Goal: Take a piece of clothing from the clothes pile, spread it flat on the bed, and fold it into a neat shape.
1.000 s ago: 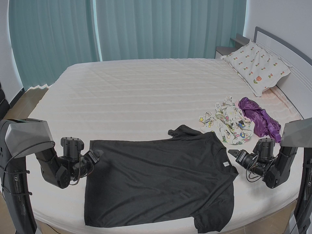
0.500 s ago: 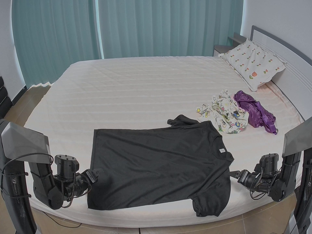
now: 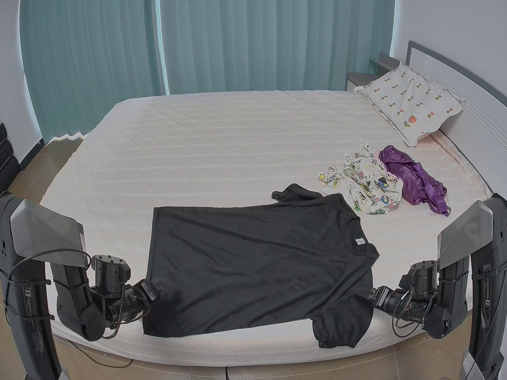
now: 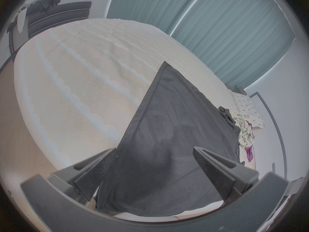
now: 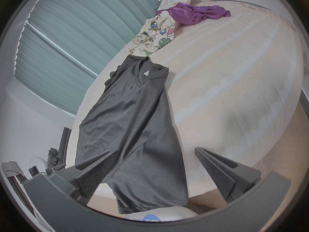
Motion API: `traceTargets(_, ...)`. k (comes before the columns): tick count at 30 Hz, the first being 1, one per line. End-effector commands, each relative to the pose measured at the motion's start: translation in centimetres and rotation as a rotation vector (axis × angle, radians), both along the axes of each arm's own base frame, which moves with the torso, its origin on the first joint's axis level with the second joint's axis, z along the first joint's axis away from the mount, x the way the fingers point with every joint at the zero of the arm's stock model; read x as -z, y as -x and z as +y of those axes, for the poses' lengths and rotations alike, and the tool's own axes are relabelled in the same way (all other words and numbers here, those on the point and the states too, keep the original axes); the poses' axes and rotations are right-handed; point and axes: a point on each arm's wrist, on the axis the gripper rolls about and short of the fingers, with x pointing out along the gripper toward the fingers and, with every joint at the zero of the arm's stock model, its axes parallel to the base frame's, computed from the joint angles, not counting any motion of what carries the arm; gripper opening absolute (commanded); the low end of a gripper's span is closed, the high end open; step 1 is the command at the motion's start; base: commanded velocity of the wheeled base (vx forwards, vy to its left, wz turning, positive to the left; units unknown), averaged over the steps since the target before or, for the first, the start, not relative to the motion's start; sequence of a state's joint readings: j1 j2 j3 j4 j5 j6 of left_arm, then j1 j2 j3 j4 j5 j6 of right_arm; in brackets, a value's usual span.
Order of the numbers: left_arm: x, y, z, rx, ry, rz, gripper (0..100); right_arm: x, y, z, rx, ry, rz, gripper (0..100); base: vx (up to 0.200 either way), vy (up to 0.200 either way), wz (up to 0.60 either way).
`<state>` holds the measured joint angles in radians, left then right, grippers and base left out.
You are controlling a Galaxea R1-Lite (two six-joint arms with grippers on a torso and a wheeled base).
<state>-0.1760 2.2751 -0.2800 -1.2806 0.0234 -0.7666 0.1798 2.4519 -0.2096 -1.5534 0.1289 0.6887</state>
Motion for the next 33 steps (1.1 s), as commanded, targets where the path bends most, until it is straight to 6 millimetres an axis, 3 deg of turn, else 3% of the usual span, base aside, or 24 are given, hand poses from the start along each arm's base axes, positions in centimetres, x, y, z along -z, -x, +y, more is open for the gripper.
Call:
traceTargets(1, 0.2, -0.1, 0.0, -0.001, -0.001, 0.003, 100, 0.6, -0.3, 0.3, -0.017, 0.005, -0.001, 100, 0.000, 0.000, 0.00)
traceTargets(11, -0.1, -0.5, 0.0, -0.005, 0.001, -0.015, 100, 0.6, -0.9, 0.7, -0.049, 0.002, -0.025, 100, 0.000, 0.000, 0.00)
traceTargets(12, -0.1, -0.5, 0.0, -0.005, 0.001, -0.017, 100, 0.6, -0.9, 0.7, -0.054, -0.001, -0.021, 0, 0.000, 0.000, 0.00)
traceTargets(18, -1.4, -0.8, 0.4, -0.015, 0.006, -0.068, 100, 0.5, -1.0, 0.7, -0.085, 0.023, -0.017, 0, 0.000, 0.000, 0.00)
traceTargets(26, -1.3, -0.8, 0.6, -0.025, 0.003, -0.064, 100, 0.3, -0.5, 0.4, -0.080, 0.041, -0.007, 0, 0.000, 0.000, 0.00)
traceTargets(33, -1.2, -0.9, 0.7, -0.020, -0.008, -0.064, 100, -0.4, 2.4, -1.6, -0.103, 0.135, 0.058, 0, 0.000, 0.000, 0.00)
